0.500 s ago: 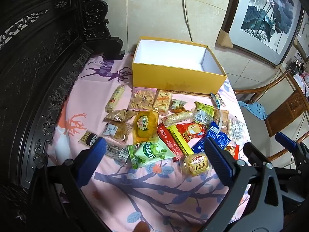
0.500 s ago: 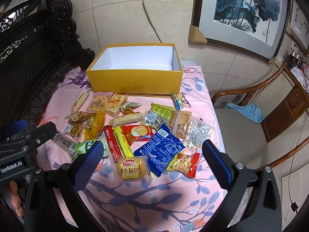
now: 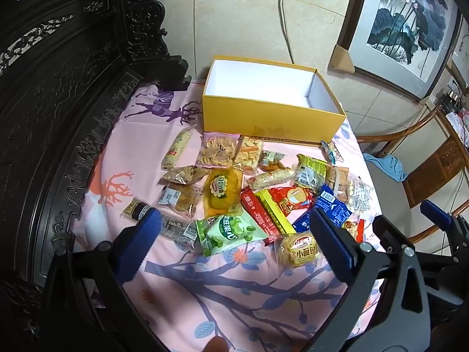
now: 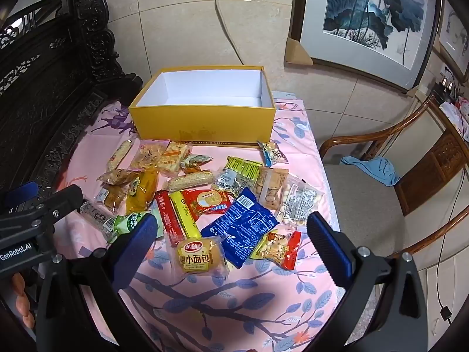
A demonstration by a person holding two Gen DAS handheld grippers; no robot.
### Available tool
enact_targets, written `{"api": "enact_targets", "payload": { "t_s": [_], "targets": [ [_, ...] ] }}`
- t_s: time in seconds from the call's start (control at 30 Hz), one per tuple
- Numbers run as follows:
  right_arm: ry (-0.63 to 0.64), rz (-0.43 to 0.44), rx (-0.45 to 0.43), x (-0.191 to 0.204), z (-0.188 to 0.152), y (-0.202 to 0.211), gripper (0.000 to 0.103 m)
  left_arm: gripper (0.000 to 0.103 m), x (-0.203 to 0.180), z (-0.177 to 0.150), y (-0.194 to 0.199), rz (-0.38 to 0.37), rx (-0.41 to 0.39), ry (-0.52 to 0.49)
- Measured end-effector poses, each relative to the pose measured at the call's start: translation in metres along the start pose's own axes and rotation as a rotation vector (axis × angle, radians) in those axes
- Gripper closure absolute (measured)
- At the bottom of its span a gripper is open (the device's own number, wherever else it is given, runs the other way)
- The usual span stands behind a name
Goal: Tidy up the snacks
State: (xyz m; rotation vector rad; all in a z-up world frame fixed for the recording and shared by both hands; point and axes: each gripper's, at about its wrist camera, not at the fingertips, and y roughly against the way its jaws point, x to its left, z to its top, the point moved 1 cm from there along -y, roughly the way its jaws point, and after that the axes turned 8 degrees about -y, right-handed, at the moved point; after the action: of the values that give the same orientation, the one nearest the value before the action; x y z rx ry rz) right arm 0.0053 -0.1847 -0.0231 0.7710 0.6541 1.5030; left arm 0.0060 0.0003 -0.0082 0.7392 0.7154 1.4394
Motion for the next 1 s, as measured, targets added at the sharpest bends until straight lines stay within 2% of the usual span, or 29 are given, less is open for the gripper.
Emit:
{"api": "enact_targets", "payload": {
  "t_s": [1.0],
  "targets": [
    [0.0, -0.004, 0.004, -0.0025, -0.0002, -0.0008, 0.001, 0.002, 0.0055, -0.0036, -0.0004, 0.0, 0.005, -0.002]
  ]
}}
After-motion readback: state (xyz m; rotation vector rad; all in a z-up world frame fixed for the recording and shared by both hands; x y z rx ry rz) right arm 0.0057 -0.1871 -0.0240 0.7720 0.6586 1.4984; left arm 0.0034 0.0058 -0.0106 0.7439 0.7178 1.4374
